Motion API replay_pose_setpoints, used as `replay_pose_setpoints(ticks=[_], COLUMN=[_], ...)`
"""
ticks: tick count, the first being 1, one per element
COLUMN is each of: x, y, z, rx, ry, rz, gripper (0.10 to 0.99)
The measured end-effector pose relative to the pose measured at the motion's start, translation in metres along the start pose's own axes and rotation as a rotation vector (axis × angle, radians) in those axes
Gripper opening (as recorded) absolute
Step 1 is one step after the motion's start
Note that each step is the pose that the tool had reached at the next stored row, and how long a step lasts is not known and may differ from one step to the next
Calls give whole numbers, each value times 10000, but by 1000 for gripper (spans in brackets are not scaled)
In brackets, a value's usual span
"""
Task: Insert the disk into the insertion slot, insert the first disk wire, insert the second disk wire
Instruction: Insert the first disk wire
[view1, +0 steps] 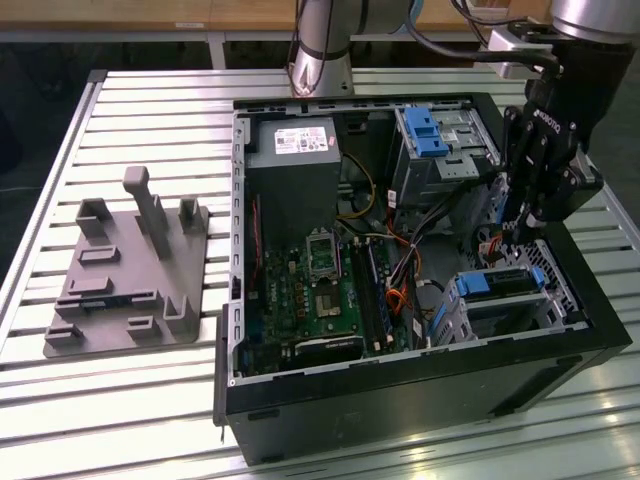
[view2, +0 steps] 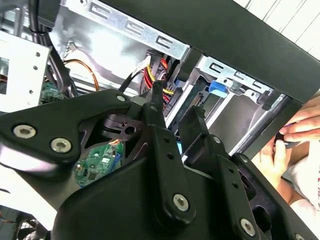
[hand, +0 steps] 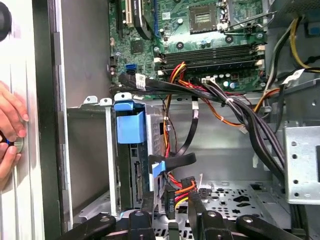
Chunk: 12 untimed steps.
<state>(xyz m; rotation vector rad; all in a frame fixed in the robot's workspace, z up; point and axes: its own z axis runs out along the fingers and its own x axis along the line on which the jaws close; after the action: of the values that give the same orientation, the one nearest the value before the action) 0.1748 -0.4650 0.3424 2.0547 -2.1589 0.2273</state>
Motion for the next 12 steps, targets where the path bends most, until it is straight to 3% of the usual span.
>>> replay_pose_setpoints(ticks=[2,9,11,12], x=[-10,-64,-74,-77], y=[0,10,12,12], z=[4,-1,1,3], rx=[9,33,38,40], ry=[103,286,353,384], rz=[-17,-84,-92,-96], gripper=[408,408,392,322])
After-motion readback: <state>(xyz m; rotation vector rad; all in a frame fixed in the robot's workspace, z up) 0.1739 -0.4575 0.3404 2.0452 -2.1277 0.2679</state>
